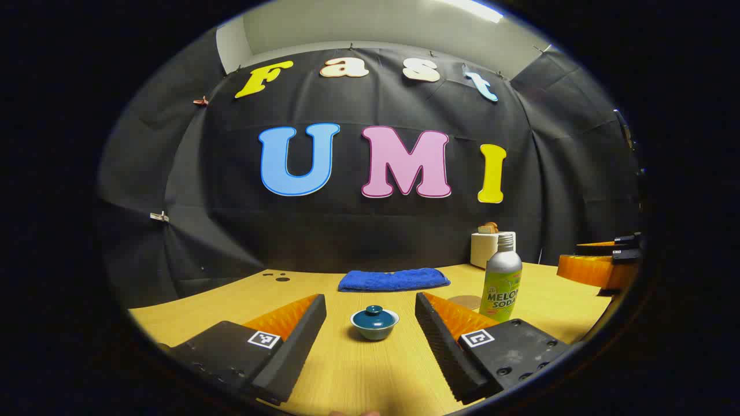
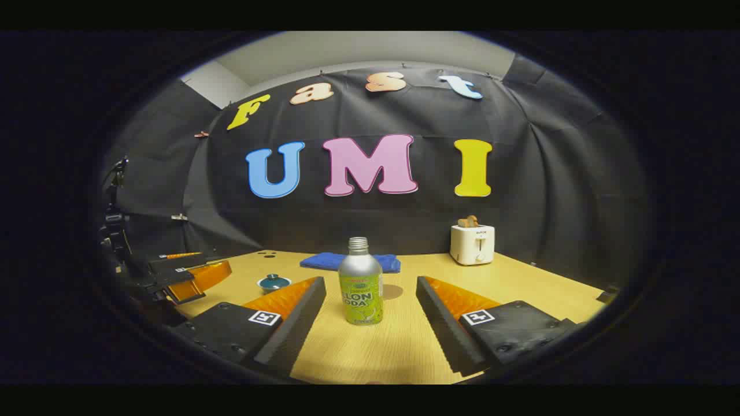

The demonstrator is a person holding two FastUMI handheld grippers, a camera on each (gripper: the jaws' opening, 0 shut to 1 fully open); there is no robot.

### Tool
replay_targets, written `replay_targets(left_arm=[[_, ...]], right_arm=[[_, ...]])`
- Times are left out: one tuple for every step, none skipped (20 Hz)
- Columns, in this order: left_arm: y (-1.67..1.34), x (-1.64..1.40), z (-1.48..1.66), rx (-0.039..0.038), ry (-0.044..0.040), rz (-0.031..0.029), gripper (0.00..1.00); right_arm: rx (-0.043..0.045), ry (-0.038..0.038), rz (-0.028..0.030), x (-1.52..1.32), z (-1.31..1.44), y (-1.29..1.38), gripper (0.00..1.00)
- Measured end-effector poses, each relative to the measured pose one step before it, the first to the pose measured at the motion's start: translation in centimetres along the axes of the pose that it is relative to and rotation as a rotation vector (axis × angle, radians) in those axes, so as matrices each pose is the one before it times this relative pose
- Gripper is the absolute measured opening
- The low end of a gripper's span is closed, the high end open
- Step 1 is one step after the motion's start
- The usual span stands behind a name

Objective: Open the teacup lid with one hand, grasp the water bottle and pour water into the teacup with the other hand; after pouring, place the water bottle on the coaster and then close the teacup lid.

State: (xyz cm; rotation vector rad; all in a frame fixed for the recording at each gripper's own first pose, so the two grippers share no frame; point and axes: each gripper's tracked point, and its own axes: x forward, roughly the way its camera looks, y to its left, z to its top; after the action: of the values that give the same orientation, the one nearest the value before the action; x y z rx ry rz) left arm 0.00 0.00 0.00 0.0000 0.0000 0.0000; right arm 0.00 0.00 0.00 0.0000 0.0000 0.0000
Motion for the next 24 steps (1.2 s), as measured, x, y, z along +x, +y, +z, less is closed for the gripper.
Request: replay_targets(left_arm=[[-0.121, 0.107, 0.184, -0.00063, -0.00249, -0.00351, 0.98], [0.064, 0.122, -0.094, -0.00749, 0.00148, -0.0014, 0.98], [0.33, 0.258, -0.21, -0.01312, 0.00376, 0.00899, 0.98], [0.265, 0.575, -0.121, -0.0212, -0.00401, 0.00552, 0.98], [-0.071, 0.524, -0.395, -0.01837, 0.01326, -0.00403, 0.98], [0.057, 0.659, -0.747, -0.01588, 0.02248, 0.00223, 0.98], [0.15, 0.503, -0.331, -0.01232, 0.01461, 0.0033, 0.98], [0.045, 0.306, -0.388, -0.00447, 0.01058, 0.00502, 0.98], [0.085, 0.155, 0.023, 0.00291, -0.00111, 0.0021, 0.98], [0.11, 0.099, 0.116, 0.00791, -0.00424, 0.00355, 0.98], [0.125, 0.205, 0.173, 0.00833, -0.00803, 0.00332, 0.98], [0.036, 0.242, 0.109, 0.00887, -0.00688, 0.00061, 0.98], [0.005, 0.281, 0.153, 0.00739, -0.00337, 0.00192, 0.98], [0.176, 0.398, 0.099, 0.00701, -0.00199, 0.00411, 0.98], [-0.049, 0.301, -0.005, 0.00235, 0.00179, -0.00197, 0.99], [-0.187, 0.249, -0.2, -0.00154, 0.00444, -0.00444, 0.98], [0.059, 0.335, -0.216, -0.00266, 0.00823, -0.00129, 0.98], [0.211, 0.264, -0.222, -0.0018, 0.00608, 0.0002, 0.98], [0.038, 0.396, -0.109, 0.00058, 0.00536, -0.00124, 0.99], [0.041, 0.374, -0.167, 0.00319, 0.00825, -0.00259, 0.98], [0.088, 0.505, -0.129, 0.004, 0.00845, -0.00067, 0.98], [0.118, 0.614, -0.243, 0.00416, 0.01122, 0.00117, 0.98], [-0.016, 0.622, -0.258, 0.0042, 0.0151, -0.00152, 0.98], [-0.17, 0.693, -0.456, 0.00141, 0.01667, -0.00353, 0.99]], right_arm=[[-0.008, -0.00213, 0.00396, 0.167, -0.085, 0.18, 0.98], [-0.00793, 0.00105, 0.00762, 0.198, -0.214, 0.242, 0.98], [-0.00588, 0.00177, 0.01001, 0.247, -0.161, 0.285, 0.98], [-0.00041, 0.00368, 0.01103, 0.186, -0.101, 0.305, 0.98], [0.00222, 0.00218, 0.00987, 0.165, -0.059, 0.251, 0.98], [-0.00094, 0.00232, 0.00763, 0.256, -0.009, 0.189, 0.98], [-0.00641, 0.00234, 0.00363, 0.159, -0.096, 0.093, 0.98], [-0.00815, 0.00135, 0.00257, 0.231, -0.086, 0.065, 0.98], [-0.00673, -0.00011, 0.00171, 0.23, -0.011, 0.018, 0.98], [-0.00558, 0.00081, 0.00312, 0.254, -0.057, 0.008, 0.98], [-0.00351, 0.00095, 0.00277, 0.159, -0.131, 0.058, 0.98], [0.00002, 0.00114, 0.00185, 0.196, -0.139, 0.056, 0.98], [0.0045, 0.00495, 0.00299, 0.286, -0.213, 0.036, 0.98], [0.00997, 0.00833, 0.00085, 0.348, -0.362, -0.043, 0.98], [0.01319, 0.01057, 0.00149, 0.158, -0.413, -0.068, 0.96], [0.01211, 0.01037, -0.00024, 0.226, -0.385, -0.046, 0.98], [0.00522, 0.01014, -0.00682, 0.253, -0.384, -0.204, 0.98], [0.0003, 0.00832, -0.00629, 0.121, -0.282, -0.311, 0.96], [0.00008, 0.00517, -0.00395, 0.097, -0.217, -0.142, 0.98], [0.00286, 0.00325, -0.0014, 0.022, -0.237, -0.042, 0.98], [0.00247, 0.00328, -0.00213, 0.177, -0.169, -0.174, 0.98], [0.00232, 0.00484, -0.00289, 0.204, -0.116, -0.191, 0.98], [0.00264, 0.00527, -0.00267, 0.167, -0.228, -0.118, 0.98], [0.00334, 0.00549, -0.00164, 0.332, -0.197, -0.151, 0.98]])
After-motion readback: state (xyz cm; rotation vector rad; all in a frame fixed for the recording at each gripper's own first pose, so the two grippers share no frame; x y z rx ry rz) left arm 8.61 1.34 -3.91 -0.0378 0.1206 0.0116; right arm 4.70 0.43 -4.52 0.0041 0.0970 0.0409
